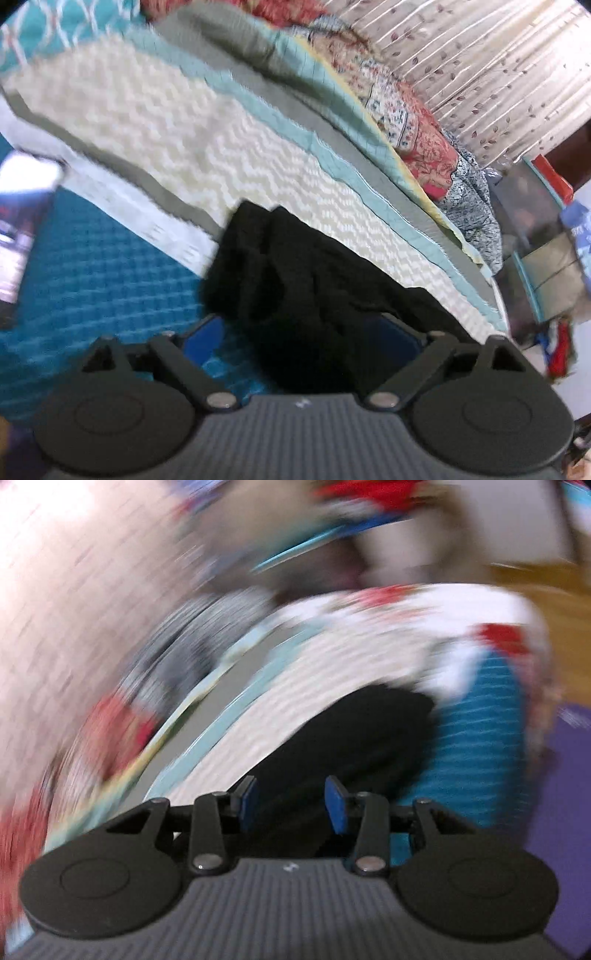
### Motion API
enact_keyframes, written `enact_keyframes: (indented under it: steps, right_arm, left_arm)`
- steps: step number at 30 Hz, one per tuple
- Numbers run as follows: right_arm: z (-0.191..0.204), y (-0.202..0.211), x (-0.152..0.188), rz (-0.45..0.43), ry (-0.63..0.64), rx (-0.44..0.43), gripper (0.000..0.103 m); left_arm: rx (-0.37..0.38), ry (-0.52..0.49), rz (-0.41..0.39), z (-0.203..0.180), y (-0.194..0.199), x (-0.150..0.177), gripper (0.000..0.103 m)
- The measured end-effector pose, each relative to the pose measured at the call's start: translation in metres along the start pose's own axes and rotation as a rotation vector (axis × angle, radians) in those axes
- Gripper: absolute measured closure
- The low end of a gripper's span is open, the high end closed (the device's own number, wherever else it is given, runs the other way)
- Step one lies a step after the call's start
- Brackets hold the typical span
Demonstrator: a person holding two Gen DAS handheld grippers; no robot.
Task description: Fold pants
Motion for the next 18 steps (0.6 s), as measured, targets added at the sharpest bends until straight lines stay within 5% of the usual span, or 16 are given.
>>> enact_keyframes:
  steps: [1, 3, 6, 9, 11, 15, 18]
  right_arm:
    - [0.024, -0.009, 0.006, 0.037, 0.062, -0.054, 0.059]
    - [0.068, -0.025, 0.021, 0.115, 0.147, -0.157, 0.059]
    - [0.124, -0.046, 0.046, 0.22, 0.211, -0.312, 0.059]
    - [0.184, -0.06, 0.064, 0.282, 0.292, -0.449, 0.059]
    - [0.226, -0.074, 0.072, 0.306, 0.328, -0.54, 0.059]
    - [0.293, -0.102, 0.095, 0.363, 0.351, -0.692, 0.059]
    - [0.337, -0.136, 0.149, 0.568, 0.417, -0.745, 0.06]
  left_arm:
    - [-0.015, 0.005, 0.009, 0.0, -0.011, -0.002, 0.028]
    - [-0.064, -0.012, 0.022, -0.002, -0.03, -0.004, 0.075]
    - [-0.062, -0.081, -0.032, -0.014, -0.022, -0.005, 0.088]
    - [-0.001, -0.22, -0.197, -0.033, 0.017, -0.008, 0.094]
    - [0.02, -0.268, -0.24, -0.034, 0.033, -0.008, 0.094]
    - [-0.075, -0.238, -0.178, -0.004, 0.013, -0.002, 0.093]
    - [-0.183, -0.187, -0.087, 0.026, -0.017, 0.011, 0.091]
Point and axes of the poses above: each gripper's, at about its wrist camera, not at the fingertips, and y roughly against the way its jaws point, z to its left, x to its underside, the point moved 3 cm from there along -y, roughly the way its jaws point, and after that the axes turned 14 degrees about y, right-handed, at the moved point
